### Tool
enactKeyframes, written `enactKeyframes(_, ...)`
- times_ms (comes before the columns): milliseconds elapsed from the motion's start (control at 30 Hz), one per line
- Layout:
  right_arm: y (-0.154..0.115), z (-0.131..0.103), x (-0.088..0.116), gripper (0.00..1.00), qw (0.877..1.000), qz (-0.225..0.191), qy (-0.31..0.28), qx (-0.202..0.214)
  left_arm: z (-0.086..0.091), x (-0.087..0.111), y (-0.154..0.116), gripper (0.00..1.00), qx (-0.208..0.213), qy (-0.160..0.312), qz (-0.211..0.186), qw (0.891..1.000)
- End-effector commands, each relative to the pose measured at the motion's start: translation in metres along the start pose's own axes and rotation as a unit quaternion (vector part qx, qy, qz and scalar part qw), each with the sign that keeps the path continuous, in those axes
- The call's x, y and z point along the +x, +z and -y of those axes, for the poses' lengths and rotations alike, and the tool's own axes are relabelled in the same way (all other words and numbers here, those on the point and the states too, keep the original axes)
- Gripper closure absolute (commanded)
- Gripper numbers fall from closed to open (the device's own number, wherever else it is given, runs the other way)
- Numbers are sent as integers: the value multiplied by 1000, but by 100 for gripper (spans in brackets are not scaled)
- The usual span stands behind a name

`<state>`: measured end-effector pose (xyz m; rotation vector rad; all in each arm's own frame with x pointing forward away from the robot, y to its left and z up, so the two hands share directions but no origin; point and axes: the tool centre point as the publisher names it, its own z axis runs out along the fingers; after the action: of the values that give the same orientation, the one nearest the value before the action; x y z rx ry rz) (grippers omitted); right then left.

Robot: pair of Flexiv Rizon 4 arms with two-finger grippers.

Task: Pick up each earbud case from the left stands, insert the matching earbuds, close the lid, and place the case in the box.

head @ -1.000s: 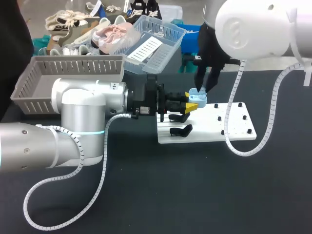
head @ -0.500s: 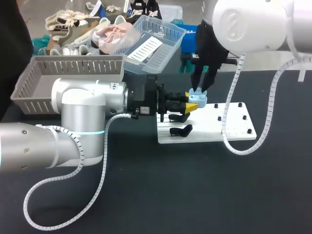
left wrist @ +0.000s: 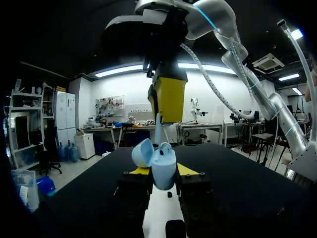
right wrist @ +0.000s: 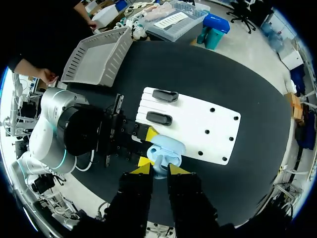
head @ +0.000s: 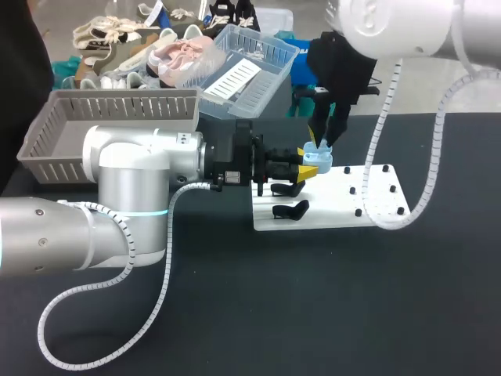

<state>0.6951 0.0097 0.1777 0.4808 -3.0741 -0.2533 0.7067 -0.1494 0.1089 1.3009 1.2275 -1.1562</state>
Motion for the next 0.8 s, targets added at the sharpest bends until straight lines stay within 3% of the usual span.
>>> enactKeyframes(33,-2,-6,-8,100,999,-27,-16,19,0,1,0,100,0,0,1,1000)
enactKeyframes(100,-2,-7,-6,100,998,-42,-27,28,0,1,0,100,0,0,1,1000)
enactKeyframes(600,-2,-7,-6,100,998,-42,-27,28,0,1,0,100,0,0,1,1000)
enactKeyframes(800,5,-8,-13,100,997,-53,-52,21,0,1,0,100,0,0,1,1000)
